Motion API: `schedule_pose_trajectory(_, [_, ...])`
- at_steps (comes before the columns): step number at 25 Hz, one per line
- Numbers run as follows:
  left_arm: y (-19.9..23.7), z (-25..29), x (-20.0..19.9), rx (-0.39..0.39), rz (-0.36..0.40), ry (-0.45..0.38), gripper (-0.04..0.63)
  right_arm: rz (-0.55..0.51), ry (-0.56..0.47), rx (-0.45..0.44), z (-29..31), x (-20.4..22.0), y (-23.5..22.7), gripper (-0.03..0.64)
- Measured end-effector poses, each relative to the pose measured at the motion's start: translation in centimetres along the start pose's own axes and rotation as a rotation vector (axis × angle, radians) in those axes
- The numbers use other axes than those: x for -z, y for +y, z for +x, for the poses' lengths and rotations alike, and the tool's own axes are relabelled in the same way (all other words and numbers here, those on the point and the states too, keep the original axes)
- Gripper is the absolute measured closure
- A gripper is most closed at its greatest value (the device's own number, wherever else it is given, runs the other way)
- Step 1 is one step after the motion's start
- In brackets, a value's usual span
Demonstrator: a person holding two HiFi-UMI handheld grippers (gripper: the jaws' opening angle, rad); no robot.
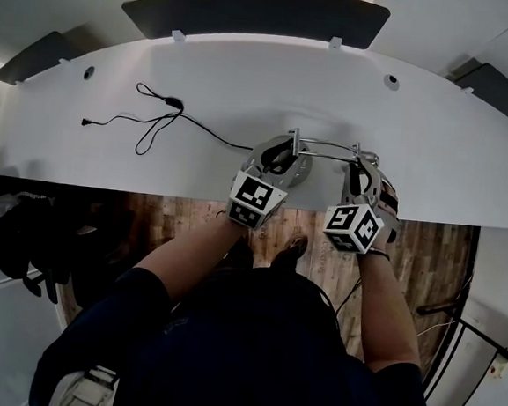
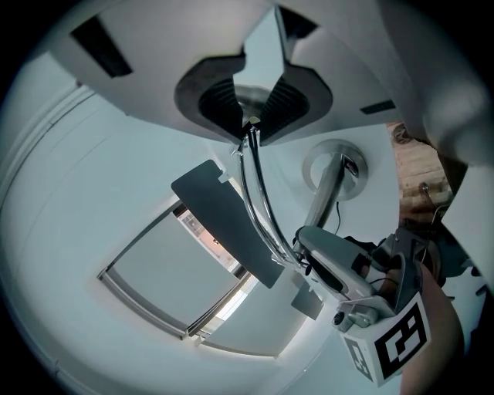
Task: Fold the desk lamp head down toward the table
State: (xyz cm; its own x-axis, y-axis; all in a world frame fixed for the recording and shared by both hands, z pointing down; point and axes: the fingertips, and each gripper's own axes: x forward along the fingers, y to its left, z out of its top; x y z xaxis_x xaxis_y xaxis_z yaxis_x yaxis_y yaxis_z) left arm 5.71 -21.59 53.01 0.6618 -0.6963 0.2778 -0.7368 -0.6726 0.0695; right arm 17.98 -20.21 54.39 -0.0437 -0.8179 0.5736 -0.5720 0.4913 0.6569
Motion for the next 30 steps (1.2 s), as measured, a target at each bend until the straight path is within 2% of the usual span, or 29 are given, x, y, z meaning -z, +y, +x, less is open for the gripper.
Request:
schedule_pose_trajectory(6, [0.0,0.1,0.3,0.002,-0.003,0.023,0.479,0.051,0.003,-0.057,1.2,0.5,1.6,0.54])
schedule_pose_trajectory(11, [0.0,0.2,0.1,0.0,0.001,0.028,0.479,0.146,0.0,-0.111,1.6,0.2,2.6,0.538])
schedule_pose_trajectory(18, [-0.1,0.3,0.0,0.013,0.0,0.01,0.479,0.22,-0.035,-0.157,2.9,0.4,4.4,0.537])
schedule_pose_trajectory(30, [0.2,0.3,0.2,-0.013,0.02,0.038,0.479,0.325,-0.051,-0.18,3.5,-0.3,5.9,0.537])
